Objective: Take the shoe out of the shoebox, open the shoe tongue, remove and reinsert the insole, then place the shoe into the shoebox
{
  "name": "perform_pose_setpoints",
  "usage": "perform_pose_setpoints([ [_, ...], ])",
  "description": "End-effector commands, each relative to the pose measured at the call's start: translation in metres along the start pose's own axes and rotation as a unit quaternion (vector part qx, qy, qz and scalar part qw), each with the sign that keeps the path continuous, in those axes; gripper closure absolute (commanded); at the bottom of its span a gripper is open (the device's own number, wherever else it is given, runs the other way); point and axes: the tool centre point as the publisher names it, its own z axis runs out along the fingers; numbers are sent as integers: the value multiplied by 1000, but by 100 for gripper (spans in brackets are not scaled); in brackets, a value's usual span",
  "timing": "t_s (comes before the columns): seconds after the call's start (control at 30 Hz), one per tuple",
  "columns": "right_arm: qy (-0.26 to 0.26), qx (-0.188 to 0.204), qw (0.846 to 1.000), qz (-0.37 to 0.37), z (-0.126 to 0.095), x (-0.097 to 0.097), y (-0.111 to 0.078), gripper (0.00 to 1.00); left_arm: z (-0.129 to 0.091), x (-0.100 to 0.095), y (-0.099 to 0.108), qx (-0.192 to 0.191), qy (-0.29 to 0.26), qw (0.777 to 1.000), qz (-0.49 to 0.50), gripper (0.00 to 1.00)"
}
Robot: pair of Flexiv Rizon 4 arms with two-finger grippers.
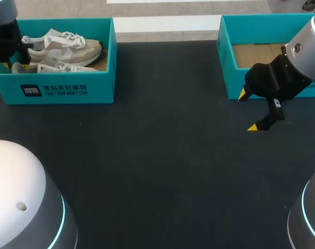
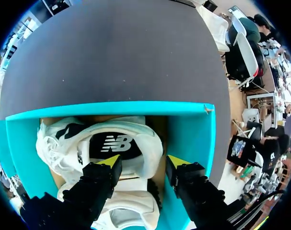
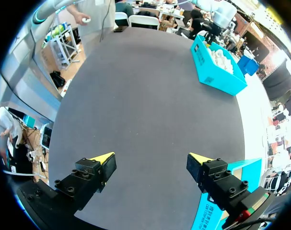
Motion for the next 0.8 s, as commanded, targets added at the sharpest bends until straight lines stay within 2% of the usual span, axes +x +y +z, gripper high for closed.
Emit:
perform_pose_setpoints([
  [0.03,0,1,1000,0,2,0,0,0,14,1,4,2,1,1000,-3,37],
  [0.27,0,1,1000,0,2,0,0,0,30,5,-3,5,5,1000,-7,42],
  [0.37,0,1,1000,0,2,0,0,0,39,4,-4,3,10,1000,-8,52],
  [0.43,0,1,1000,0,2,0,0,0,42,3,-4,6,12,1000,-5,69],
  [0.53,0,1,1000,0,2,0,0,0,42,4,-6,6,18,1000,-2,88],
  [0.57,0,1,1000,0,2,0,0,0,40,5,-6,8,23,1000,5,100],
  [0.67,0,1,1000,0,2,0,0,0,32,9,-7,8,34,999,22,100],
  [0.8,0,1,1000,0,2,0,0,0,17,13,-9,35,48,995,80,100],
])
